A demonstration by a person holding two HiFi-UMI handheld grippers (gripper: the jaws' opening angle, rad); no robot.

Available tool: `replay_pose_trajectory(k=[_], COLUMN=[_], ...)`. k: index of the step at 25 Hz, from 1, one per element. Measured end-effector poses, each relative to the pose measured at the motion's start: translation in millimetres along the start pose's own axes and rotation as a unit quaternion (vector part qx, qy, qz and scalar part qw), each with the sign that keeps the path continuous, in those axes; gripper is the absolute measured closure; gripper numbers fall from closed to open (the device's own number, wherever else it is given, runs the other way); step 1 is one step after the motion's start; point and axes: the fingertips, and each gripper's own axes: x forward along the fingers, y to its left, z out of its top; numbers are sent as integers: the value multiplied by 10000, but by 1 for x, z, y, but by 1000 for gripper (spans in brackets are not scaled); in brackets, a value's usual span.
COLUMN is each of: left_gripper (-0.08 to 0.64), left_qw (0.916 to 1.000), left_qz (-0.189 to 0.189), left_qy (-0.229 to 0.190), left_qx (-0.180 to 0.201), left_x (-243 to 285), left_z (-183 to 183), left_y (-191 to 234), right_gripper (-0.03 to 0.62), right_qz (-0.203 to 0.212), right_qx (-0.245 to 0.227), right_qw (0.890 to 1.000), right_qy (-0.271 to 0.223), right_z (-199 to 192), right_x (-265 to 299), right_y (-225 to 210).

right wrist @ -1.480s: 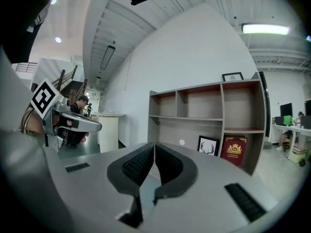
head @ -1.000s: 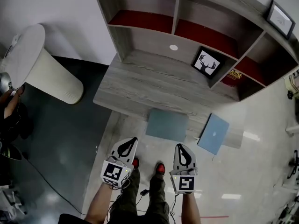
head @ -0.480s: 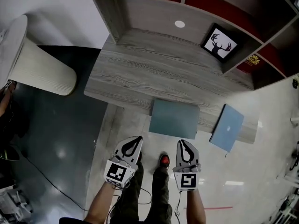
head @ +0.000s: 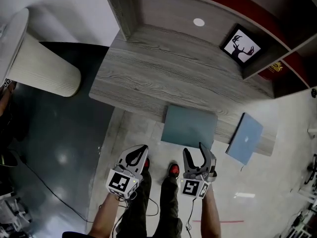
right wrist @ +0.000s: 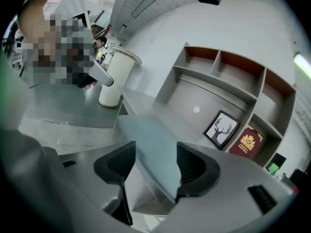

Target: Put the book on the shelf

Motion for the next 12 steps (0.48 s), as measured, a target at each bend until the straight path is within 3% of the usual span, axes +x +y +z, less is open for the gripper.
replay_pose_trajectory(k=[12], left_gripper=[554], left_qw=[9998], left_qz=[124], left_qy=[83], left_qx=[-125], left_x=[-3], left_z=[-24], left_y=[15], right_gripper=[305], right_qz=[-203], right_qx=[-608], right_qw=[9976], right_qy=[268], right_z=[-26], right_x=[21], right_y=[10])
